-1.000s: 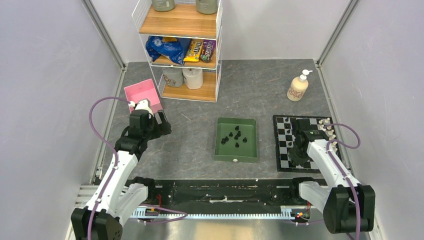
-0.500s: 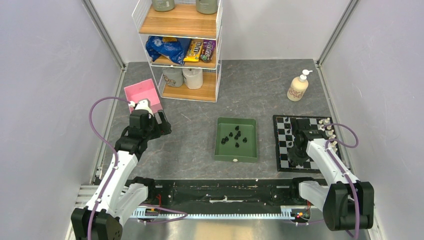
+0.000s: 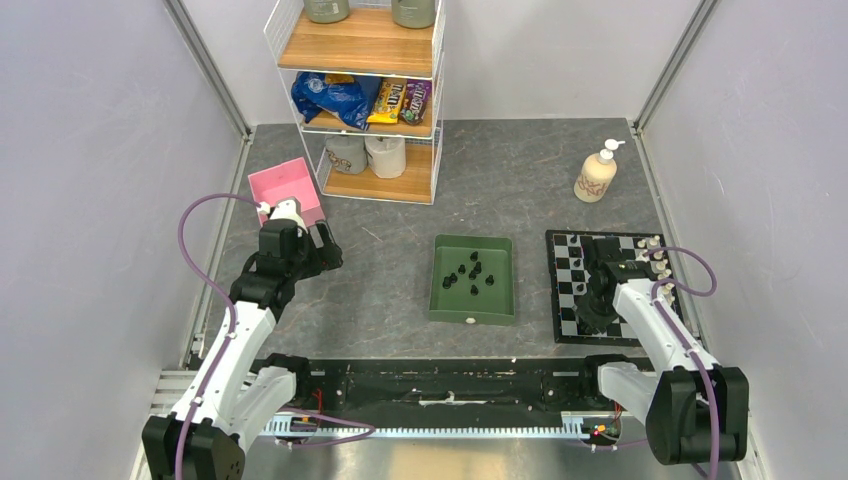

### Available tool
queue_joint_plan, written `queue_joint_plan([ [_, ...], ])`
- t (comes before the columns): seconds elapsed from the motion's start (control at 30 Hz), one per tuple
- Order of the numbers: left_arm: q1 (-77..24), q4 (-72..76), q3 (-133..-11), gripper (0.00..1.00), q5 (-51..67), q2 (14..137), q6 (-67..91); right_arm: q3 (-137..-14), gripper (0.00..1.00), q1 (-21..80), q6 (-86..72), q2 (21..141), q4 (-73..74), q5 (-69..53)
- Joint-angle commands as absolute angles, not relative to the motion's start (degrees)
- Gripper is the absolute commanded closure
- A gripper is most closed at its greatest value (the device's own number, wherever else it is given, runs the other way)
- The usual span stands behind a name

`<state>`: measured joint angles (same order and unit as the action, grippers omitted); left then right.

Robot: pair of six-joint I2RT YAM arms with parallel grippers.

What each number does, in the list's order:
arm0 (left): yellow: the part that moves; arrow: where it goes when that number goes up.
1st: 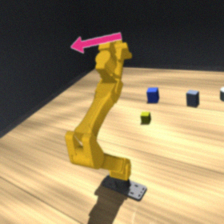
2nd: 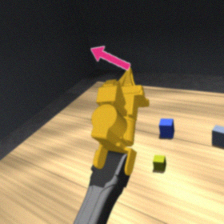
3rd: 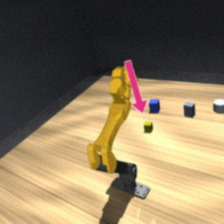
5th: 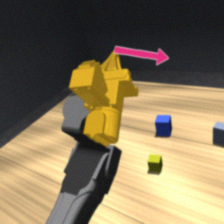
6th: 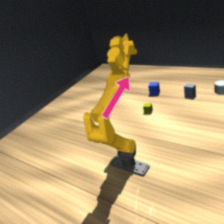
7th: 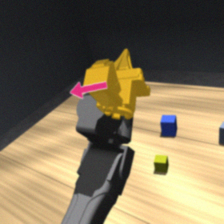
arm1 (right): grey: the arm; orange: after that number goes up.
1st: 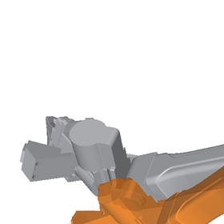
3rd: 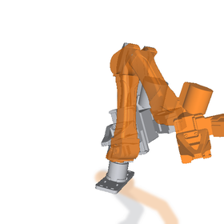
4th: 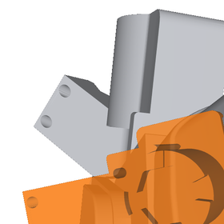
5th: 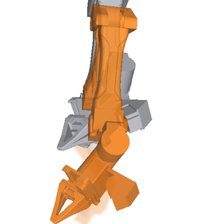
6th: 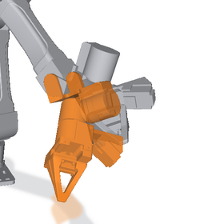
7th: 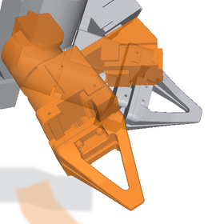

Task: Set up the chess pieces on the board

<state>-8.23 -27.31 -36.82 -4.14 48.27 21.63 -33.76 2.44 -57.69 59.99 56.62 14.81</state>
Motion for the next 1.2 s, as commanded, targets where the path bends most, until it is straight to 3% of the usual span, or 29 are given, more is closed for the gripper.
queue_joint_plan([
  [0.0, -8.35, -25.33, -37.98, 0.02, -3.37, 48.07, 22.85, -34.87, 0.66, 2.25, -57.62, 58.45, 58.34, 15.05],
  [0.5, -8.35, -25.32, -38.06, 0.02, -3.17, 47.77, 22.83, -45.56, 0.6, 2.55, -53.24, 49.04, 66.27, 10.32],
  [0.77, -8.35, -25.32, -38.24, 0.02, -2.86, 47.71, 22.99, -52.42, 0.55, 4.03, -46.2, 50.53, 57.95, -3.84],
  [1.17, -8.35, -25.22, -38.42, 0.03, -1.45, 47.99, 23.58, -67.39, 0.54, 31.25, -41.57, 71.75, 50.91, 5.5],
])
